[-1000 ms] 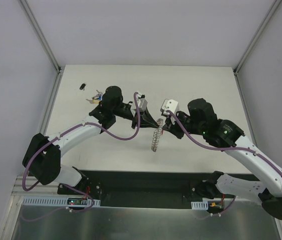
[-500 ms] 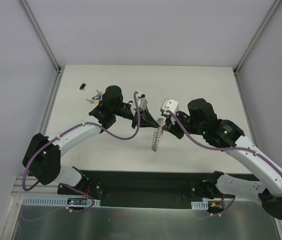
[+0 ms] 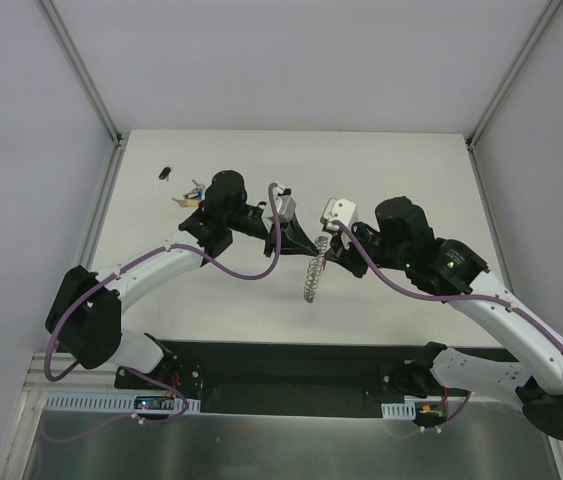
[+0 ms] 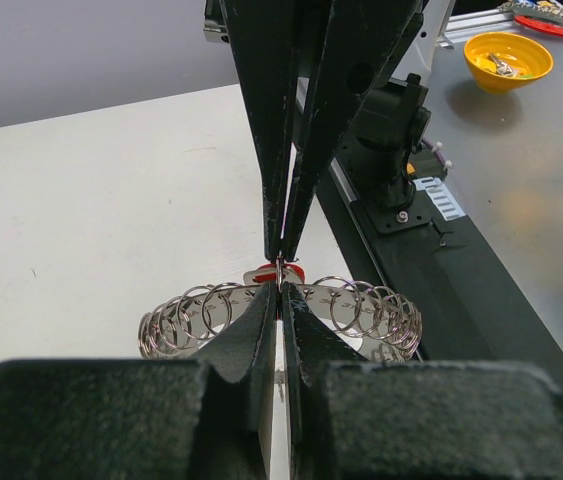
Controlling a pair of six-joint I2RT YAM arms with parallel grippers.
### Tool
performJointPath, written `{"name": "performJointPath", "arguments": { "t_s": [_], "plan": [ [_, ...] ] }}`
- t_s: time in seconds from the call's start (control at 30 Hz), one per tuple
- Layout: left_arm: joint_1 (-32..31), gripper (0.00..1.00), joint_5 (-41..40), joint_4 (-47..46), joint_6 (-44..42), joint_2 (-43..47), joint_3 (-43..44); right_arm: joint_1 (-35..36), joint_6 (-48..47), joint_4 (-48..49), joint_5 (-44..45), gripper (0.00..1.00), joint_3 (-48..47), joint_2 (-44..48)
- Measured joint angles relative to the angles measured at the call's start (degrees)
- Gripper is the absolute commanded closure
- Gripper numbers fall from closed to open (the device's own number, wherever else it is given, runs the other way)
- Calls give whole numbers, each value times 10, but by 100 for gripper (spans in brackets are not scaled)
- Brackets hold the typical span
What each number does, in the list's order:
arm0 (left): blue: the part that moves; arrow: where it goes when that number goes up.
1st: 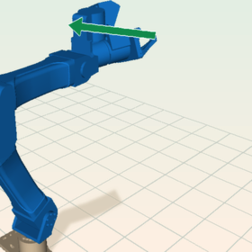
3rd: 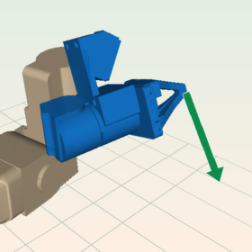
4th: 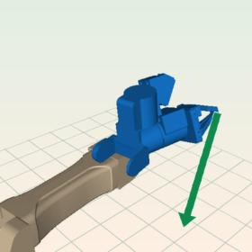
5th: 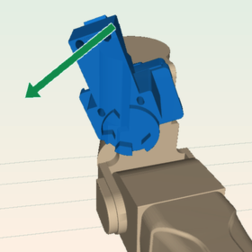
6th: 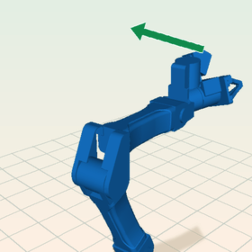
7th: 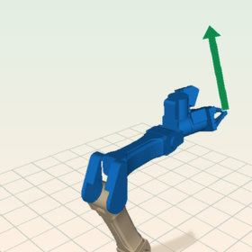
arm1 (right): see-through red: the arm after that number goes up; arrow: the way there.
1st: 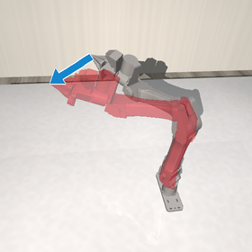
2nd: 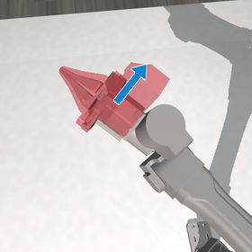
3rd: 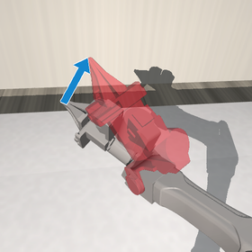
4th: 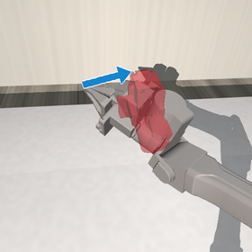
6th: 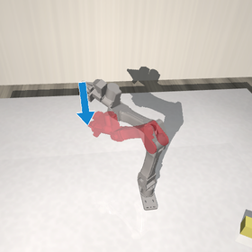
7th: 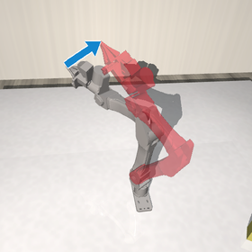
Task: Put the keys on the keyring
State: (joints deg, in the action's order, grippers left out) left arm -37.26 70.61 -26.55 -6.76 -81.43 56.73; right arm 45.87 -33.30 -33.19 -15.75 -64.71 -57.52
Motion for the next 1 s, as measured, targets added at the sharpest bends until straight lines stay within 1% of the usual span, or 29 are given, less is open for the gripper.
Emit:
{"name": "performJointPath", "arguments": {
  "t_s": [0.4, 1.0],
  "plan": [
    [-3, 100, 0, 5, 0, 0, 0, 0, 0, -1, -1, 99, 0, 2],
    [-10, 100, -4, 63, -16, -8, 21, -2, 1, -10, -2, 99, 0, 4]
  ]
}}
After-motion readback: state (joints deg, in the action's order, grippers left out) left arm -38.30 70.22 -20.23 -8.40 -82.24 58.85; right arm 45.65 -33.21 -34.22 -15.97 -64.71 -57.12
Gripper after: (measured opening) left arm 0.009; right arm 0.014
